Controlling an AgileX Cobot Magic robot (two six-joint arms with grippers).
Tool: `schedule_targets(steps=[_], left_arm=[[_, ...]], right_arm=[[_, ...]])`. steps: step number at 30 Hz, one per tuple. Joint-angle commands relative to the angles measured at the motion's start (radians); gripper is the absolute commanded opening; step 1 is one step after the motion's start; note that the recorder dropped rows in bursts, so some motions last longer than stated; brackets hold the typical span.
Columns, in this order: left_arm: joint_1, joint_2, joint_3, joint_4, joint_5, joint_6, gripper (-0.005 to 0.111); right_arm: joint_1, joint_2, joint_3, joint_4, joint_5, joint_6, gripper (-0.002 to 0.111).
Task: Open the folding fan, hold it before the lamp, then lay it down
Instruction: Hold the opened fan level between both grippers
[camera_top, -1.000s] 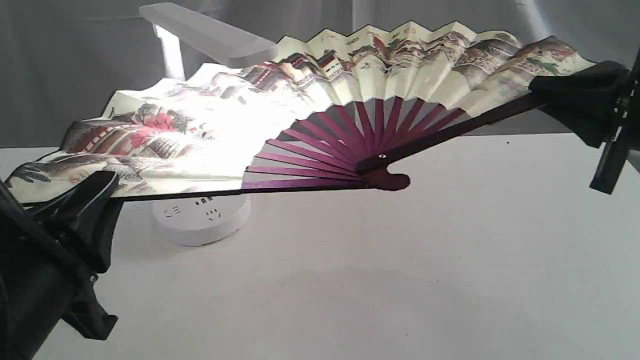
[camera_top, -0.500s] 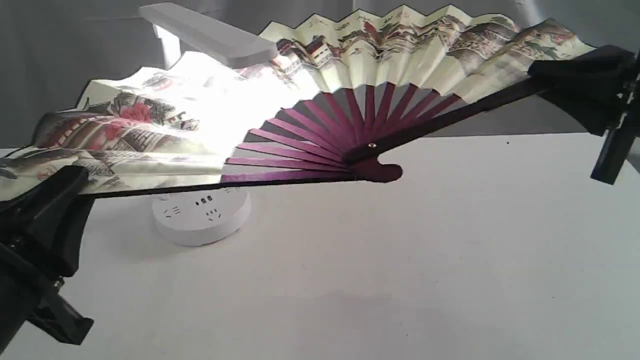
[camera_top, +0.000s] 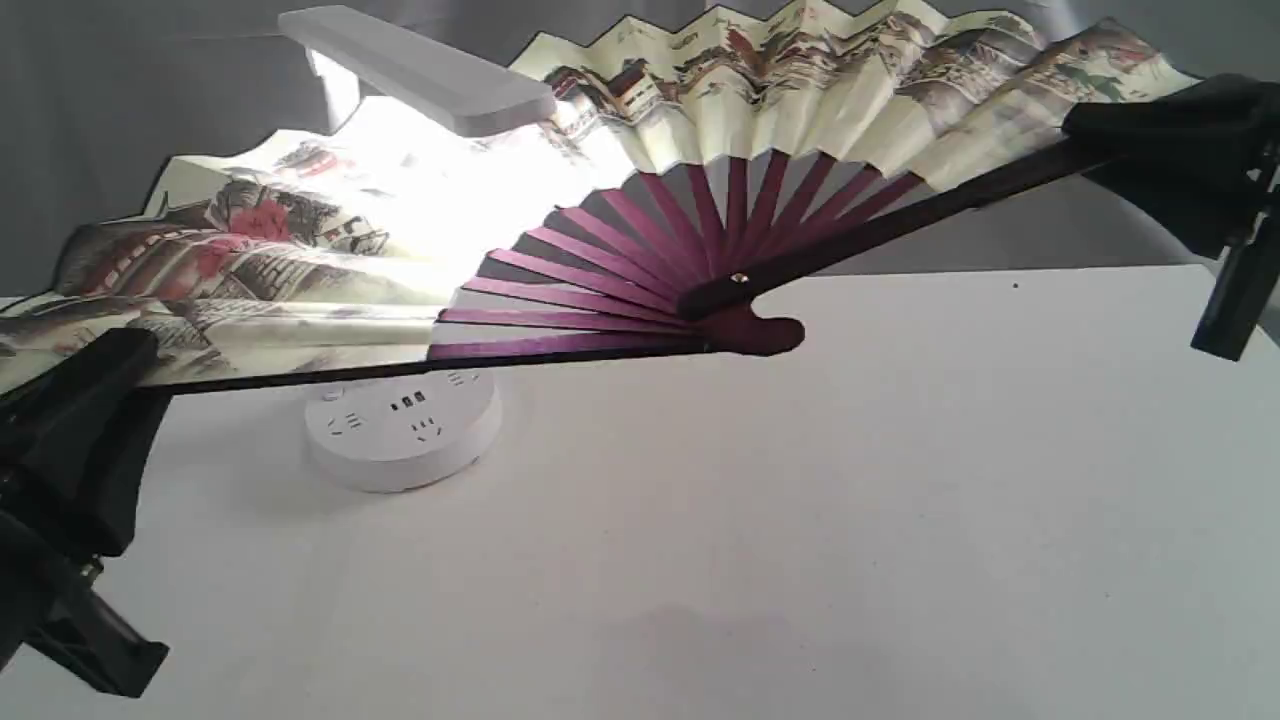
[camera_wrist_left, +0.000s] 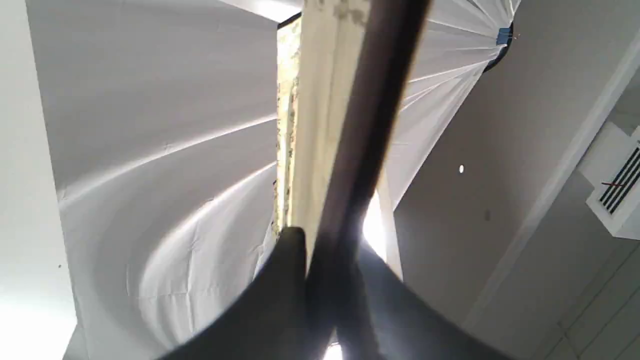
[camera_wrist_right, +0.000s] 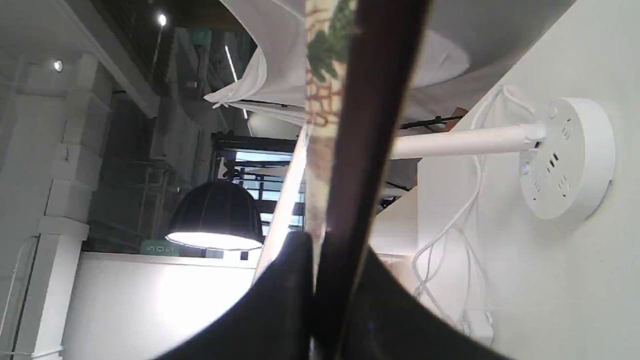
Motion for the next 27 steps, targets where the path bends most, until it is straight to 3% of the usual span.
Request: schedule_targets(steps=[1, 27], left_arm=[[0.004, -0.024, -0.001, -0.06, -0.092, -0.062, 0.0], [0.004, -0.024, -0.001, -0.063, -0.085, -0.059, 0.0]], right_arm=[[-0.01, 0.0, 0.0, -0.015, -0.077, -0.036, 0.0], [-0.012, 0.0, 0.0, -0.086, -0.077, 0.005, 0.0]])
